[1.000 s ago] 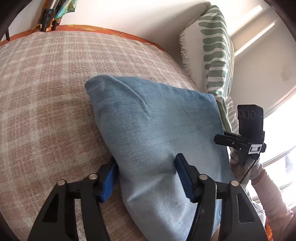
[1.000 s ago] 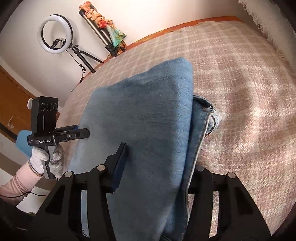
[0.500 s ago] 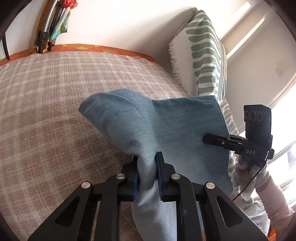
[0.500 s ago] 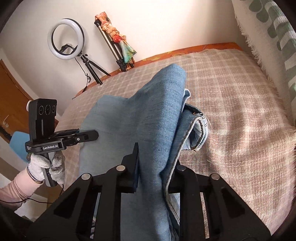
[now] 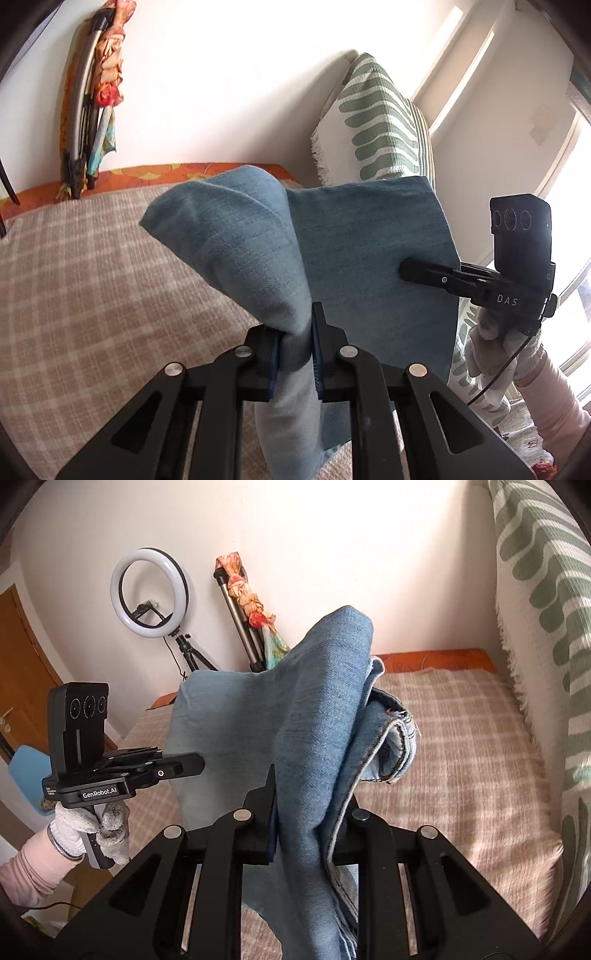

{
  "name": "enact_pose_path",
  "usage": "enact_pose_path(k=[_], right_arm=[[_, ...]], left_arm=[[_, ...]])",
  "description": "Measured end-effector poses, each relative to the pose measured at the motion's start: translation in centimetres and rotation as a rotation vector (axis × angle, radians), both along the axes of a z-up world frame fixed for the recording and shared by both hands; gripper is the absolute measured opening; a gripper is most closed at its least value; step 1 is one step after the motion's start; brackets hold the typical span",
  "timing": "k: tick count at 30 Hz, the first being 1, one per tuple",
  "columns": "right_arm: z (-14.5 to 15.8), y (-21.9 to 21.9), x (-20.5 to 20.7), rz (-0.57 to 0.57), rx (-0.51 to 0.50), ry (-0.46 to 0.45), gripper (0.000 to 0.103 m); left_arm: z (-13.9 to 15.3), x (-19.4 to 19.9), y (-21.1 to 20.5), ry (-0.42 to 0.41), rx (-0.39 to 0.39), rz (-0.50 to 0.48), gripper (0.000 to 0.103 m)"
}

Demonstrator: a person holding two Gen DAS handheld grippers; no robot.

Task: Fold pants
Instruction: 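Lift the folded jeans with both tools and carry them toward the pillow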

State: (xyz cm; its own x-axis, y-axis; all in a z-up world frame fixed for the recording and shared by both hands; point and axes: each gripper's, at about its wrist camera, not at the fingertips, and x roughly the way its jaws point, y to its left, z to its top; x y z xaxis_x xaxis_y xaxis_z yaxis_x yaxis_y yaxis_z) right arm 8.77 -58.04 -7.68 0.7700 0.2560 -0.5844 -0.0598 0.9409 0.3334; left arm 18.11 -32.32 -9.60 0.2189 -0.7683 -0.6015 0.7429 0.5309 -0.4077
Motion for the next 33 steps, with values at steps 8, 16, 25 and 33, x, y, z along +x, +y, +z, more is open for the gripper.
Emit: enact_pose_path(k=[8, 16, 25, 33], right_arm=[[2.9, -1.6, 8.4, -0.007, -0.032, -0.041, 0.021], [1.0, -4.5, 17.7, -0.005, -0.038, -0.018, 0.021], [-4.0, -6.4, 24.5, -0.014, -0.062, 0.035, 0.021], [-7.4, -8.3, 27.1, -0.079, -0.110, 0.114, 0.025]], left_arm=[[3.7, 6.3, -1.7, -0.082, -0.005, 0.045, 0.011], [3.8, 13.5, -4.3, -0.119, 0.017, 0.085, 0.011], [-0.2, 20.3, -6.6, -0.100, 0.067, 0.131, 0.011], [-2.4, 23.0, -7.7, -0.083, 0.111, 0.171, 0.011]])
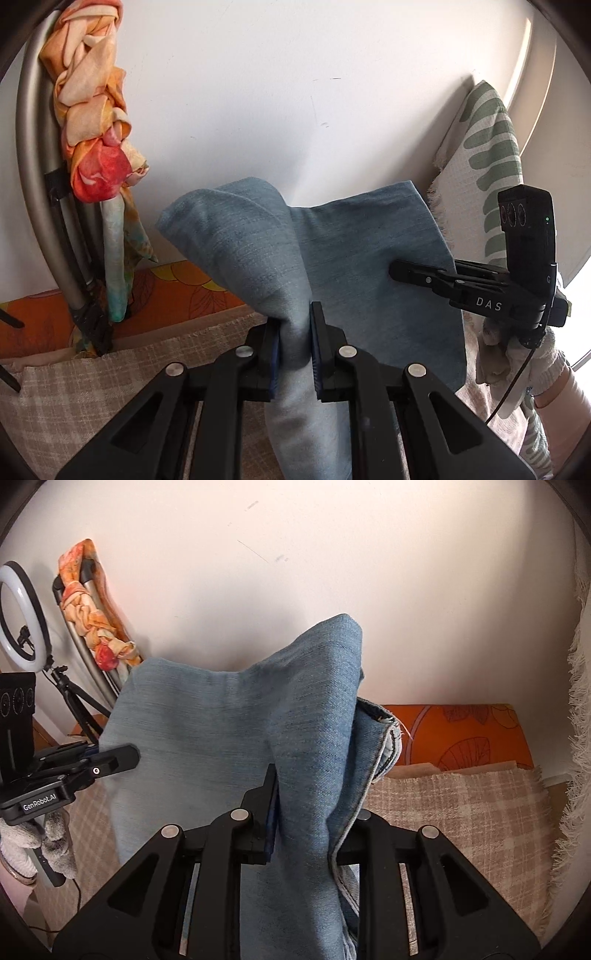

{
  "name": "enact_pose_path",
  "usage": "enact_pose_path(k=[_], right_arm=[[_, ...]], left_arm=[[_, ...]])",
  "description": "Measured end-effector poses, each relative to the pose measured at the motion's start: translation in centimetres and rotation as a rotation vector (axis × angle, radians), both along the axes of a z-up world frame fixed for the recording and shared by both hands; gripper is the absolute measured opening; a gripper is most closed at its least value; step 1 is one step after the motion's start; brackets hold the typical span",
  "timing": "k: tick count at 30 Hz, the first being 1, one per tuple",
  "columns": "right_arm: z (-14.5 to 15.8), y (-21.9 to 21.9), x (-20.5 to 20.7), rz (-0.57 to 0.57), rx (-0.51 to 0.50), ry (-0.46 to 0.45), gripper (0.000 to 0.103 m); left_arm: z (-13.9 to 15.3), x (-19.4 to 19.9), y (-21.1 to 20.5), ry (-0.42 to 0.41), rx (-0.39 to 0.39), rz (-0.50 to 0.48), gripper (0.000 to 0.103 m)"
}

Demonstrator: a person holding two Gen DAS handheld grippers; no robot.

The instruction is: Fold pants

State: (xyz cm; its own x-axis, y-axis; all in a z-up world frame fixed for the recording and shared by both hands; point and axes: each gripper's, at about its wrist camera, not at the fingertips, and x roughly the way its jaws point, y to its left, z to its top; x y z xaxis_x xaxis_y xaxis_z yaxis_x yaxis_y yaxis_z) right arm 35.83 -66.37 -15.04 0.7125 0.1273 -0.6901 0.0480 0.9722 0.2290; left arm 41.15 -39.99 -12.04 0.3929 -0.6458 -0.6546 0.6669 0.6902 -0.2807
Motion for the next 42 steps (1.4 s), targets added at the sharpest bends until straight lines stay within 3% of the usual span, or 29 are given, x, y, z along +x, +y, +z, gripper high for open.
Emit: enact_pose_path(k=[4, 7, 9, 11, 13, 17, 21, 23, 31, 42], right_arm=[[-1.2, 0.4, 1.0, -0.069, -0.106, 0.075, 0.042], [-1.4, 1.0, 0.9, -0.114, -0.208, 0.072, 0.062], [-1.2, 0.6, 0.4, -0.130, -0.179, 0.049, 0.064], [-0.8, 0.4, -0.1, -0.137, -0.147, 0.030, 0.074], [-0.5, 0.3, -0.9, -0.135, -0.151, 0.013, 0.076], [-0.1, 0.8, -1.8, -0.122, -0.156, 0.005, 0.077], [0.0, 1.8, -2.6, -0.113, -0.160, 0.007, 0.079], [0.1, 2.3, -3.1, -0.112, -0.172, 0.003, 0.090], [1.8, 4.2, -6.4, -0.137, -0.195, -0.041, 0.096], [6.0, 6.5, -12.3, -0.158, -0.200, -0.097, 0.097]], left_arm=[[-0.8, 0.8, -0.1, 0.010, 0.046, 0.026, 0.012], [-1.1, 0.5, -0.7, -0.039, 0.129, 0.055, 0.015], [-1.0, 0.3, -0.7, -0.063, 0.159, 0.067, 0.015], [-1.1, 0.4, -0.2, -0.030, 0.138, 0.063, 0.016], [-1.1, 0.4, -0.2, 0.002, 0.137, 0.060, 0.021], [-1.4, 0.1, -0.8, 0.008, 0.183, 0.082, 0.058], [-1.1, -0.8, -0.6, -0.029, 0.187, 0.084, 0.073], [-1.0, -1.1, -0.3, -0.023, 0.189, 0.088, 0.074], [-0.4, -3.6, -0.4, -0.048, 0.220, 0.080, 0.074], [2.8, -9.3, 1.3, -0.128, 0.226, 0.106, 0.074]])
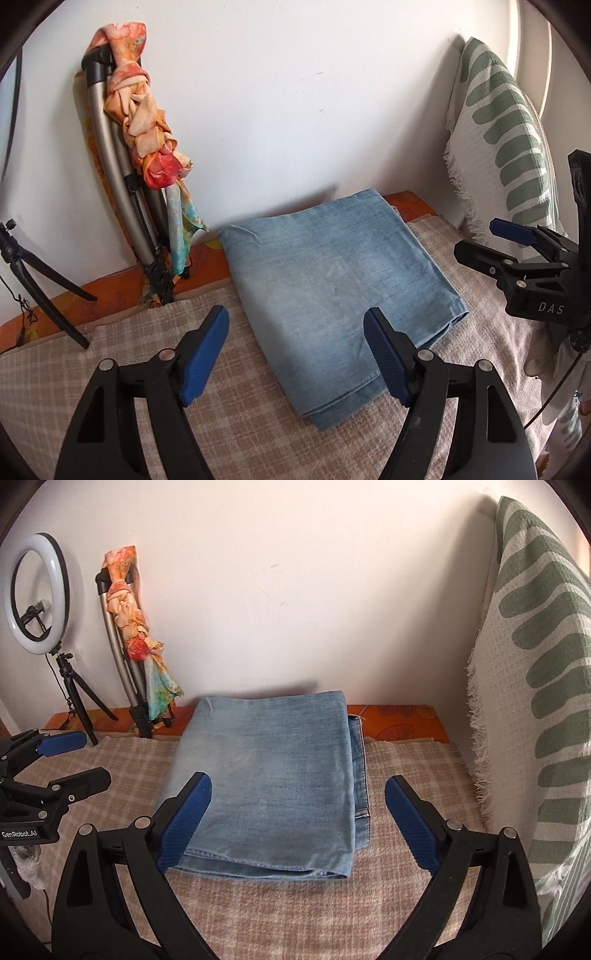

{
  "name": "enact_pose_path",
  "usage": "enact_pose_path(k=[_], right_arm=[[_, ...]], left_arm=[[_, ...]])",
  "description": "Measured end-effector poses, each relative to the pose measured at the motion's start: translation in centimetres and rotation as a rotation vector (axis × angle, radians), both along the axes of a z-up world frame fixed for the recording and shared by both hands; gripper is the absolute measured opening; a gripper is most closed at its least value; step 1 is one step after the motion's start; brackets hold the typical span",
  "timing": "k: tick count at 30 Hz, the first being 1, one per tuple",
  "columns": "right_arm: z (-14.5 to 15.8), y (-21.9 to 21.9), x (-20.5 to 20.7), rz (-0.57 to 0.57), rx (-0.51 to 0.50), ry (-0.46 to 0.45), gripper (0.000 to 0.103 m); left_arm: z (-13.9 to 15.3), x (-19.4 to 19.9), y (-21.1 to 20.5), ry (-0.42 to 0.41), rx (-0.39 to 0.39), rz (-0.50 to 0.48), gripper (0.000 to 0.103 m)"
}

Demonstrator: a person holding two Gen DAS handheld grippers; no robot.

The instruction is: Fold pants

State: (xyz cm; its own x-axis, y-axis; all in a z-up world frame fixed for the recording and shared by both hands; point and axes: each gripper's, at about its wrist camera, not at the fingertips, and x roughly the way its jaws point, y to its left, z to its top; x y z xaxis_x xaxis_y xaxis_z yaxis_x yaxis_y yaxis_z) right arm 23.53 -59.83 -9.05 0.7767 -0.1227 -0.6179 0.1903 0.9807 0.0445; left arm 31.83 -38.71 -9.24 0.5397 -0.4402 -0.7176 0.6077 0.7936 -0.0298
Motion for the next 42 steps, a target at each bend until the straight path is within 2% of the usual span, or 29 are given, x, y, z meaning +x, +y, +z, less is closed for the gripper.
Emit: enact_pose_path(k=[12, 14, 19, 23, 26, 29, 33, 42], right_arm=[[4.5, 4.9, -8.8, 0.049, -0.035, -0.076, 0.097], [5.1, 5.8, -10.6, 0.056, -0.039, -0.091, 0.103], [5.9, 7.8, -15.0, 0.054, -0.032, -0.116, 0.103], [6.1, 9.6, -18.5, 0.053, -0.051, -0.125, 0.103], [6.1, 10.9, -20.7, 0.049, -0.059, -0.132, 0.103], [5.9, 12.2, -22.9, 0.045, -0.062, -0.141, 0.103], [5.3, 13.3, -25.1, 0.039, -0.058, -0.150, 0.103], [3.9, 14.8, -27.9, 0.012, -0.057, -0.163, 0.103]], left_arm=[[6.3, -9.1, 3.8, -0.084, -0.054, -0.024, 0.074], [7.4, -11.1, 4.3, -0.114, -0.058, -0.028, 0.074], [9.6, -15.7, 6.5, -0.148, -0.103, -0.029, 0.074], [10.2, -19.3, 8.4, -0.165, -0.138, -0.039, 0.074], [10.4, -21.8, 9.7, -0.191, -0.129, -0.048, 0.074], [10.2, -23.6, 11.3, -0.176, -0.138, -0.051, 0.074], [9.5, -25.5, 13.3, -0.171, -0.154, -0.042, 0.074], [7.6, -27.8, 16.5, -0.185, -0.137, 0.006, 0.074]])
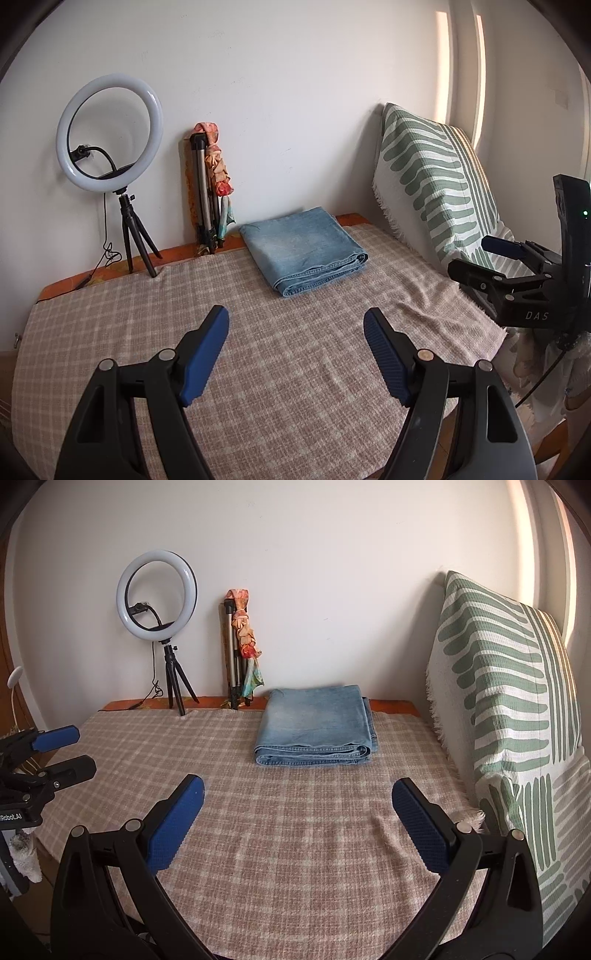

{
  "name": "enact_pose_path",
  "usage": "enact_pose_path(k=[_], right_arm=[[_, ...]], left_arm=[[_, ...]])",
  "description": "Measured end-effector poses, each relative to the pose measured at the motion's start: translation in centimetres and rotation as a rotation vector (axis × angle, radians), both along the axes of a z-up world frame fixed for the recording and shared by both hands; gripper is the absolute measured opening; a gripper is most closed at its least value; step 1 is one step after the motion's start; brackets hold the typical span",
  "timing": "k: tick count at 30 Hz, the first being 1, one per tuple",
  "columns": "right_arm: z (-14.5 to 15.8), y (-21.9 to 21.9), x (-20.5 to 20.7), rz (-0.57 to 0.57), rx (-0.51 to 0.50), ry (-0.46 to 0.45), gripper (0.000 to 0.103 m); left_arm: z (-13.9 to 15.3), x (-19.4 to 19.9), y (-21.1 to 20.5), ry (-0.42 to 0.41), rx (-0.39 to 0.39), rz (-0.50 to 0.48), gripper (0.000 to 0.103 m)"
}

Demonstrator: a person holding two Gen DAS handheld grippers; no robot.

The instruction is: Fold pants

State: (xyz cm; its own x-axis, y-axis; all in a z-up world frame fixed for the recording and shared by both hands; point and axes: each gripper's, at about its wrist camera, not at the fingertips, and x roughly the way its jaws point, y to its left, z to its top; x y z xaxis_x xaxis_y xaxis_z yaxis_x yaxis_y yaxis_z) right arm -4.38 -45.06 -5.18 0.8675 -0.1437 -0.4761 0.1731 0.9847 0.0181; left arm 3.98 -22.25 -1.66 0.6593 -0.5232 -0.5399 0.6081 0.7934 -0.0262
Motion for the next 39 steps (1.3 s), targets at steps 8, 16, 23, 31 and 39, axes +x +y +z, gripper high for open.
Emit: enact_pose_path(k=[8, 16, 23, 31, 39], right_arm=[[-1.1, 1.0, -1.7, -0.012, 0.009, -0.002, 0.103], [-1.3, 1.1, -2.2, -0.017, 0.009, -0.001, 0.103], [-1.5, 1.5, -2.2, -0.007, 0.004, 0.010, 0.103], [-2.0, 2.0, -1.7, 0.000, 0.008, 0.027, 0.103], [-2.4, 2.1, -1.6, -0.005, 0.011, 0.037, 0.103]], left_arm=[[-0.3, -1.9, 1.5, -0.007, -0.046, 0.019, 0.074], [0.1, -3.6, 1.9, -0.039, -0.028, 0.038, 0.074], [0.1, -3.7, 2.3, -0.014, -0.036, 0.061, 0.074], [-0.7, -3.1, 2.3, 0.016, -0.019, 0.080, 0.074], [-0.9, -2.9, 2.5, 0.019, -0.024, 0.079, 0.074]])
